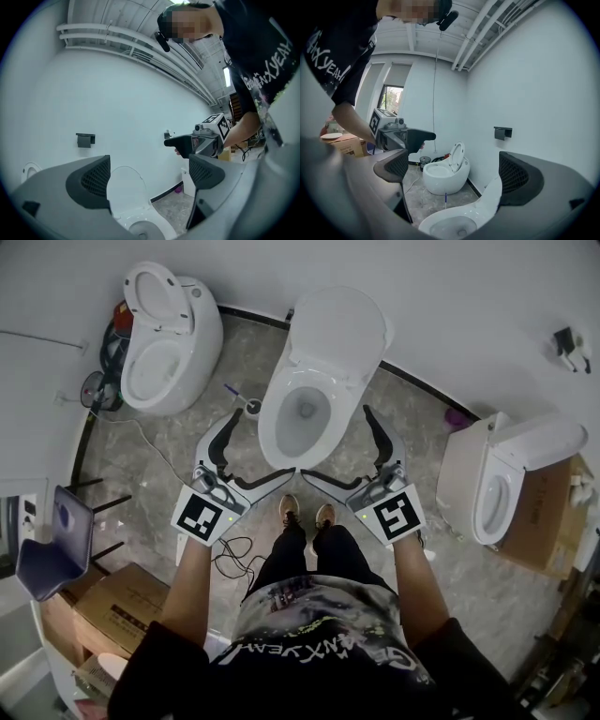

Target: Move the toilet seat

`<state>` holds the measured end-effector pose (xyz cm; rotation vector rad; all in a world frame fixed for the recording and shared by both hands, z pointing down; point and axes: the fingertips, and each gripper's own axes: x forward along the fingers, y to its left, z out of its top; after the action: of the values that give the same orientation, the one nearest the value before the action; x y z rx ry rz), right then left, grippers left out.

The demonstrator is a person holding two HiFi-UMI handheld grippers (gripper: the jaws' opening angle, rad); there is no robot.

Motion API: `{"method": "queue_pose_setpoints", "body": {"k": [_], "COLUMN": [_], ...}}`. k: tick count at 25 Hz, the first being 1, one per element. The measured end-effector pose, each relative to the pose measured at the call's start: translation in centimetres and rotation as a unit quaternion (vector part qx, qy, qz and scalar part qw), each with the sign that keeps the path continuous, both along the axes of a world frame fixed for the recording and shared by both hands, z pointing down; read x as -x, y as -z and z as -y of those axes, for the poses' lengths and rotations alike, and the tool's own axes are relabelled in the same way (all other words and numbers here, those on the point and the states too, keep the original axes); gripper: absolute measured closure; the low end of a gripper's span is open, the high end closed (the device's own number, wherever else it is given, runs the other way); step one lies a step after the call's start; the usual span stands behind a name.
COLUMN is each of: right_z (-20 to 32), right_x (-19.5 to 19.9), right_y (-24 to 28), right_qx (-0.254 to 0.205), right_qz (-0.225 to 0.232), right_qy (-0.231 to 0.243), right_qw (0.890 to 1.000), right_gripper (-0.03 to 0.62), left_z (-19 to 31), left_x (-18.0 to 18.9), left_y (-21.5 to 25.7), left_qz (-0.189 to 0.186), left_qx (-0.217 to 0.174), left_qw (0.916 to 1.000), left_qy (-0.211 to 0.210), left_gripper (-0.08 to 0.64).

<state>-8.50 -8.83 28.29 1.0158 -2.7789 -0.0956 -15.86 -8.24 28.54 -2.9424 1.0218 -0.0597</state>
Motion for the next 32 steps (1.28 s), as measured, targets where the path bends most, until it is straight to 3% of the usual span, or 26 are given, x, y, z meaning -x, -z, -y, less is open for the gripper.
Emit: {"method": "queue_pose_setpoints", "body": {"k": [7, 13, 19, 24, 32], "right_z": [2.3, 4.5, 5.3, 5.3, 3.9], "right_x": [-1.2, -2.9, -3.8, -4.6, -8.0], "right_y": [-1.2, -6.9, -17.3, -27.6, -44.5], "right_qx": [0.008, 0.039, 0.060, 0.146, 0.252], "right_qz": [0.007, 0.008, -0.035, -0.037, -0.039], "right_qy": [0.005, 0.000, 0.005, -0.029, -0.081], "right_qw": [1.000, 0.999, 0.998, 0.988, 0.964], "right_gripper": [0.008, 0.008, 0.008, 0.008, 0.008], "left_z": [1.9, 3.8, 4.7, 4.8, 2.2], "left_x": [-1.1, -1.2, -0.7, -0.1, 0.4], "left_y": [-1.6, -7.1, -16.5, -26.3, -41.5], "left_qz": [0.011, 0.016, 0.031, 0.050, 0.079], "left_qx": [0.010, 0.039, 0.073, 0.112, 0.182], "left_qw": [0.9998, 0.9984, 0.9951, 0.9895, 0.9768], "left_qy": [0.011, 0.037, 0.060, 0.078, 0.080], "left_gripper": [0.054, 0.054, 0.054, 0.055, 0.055]}}
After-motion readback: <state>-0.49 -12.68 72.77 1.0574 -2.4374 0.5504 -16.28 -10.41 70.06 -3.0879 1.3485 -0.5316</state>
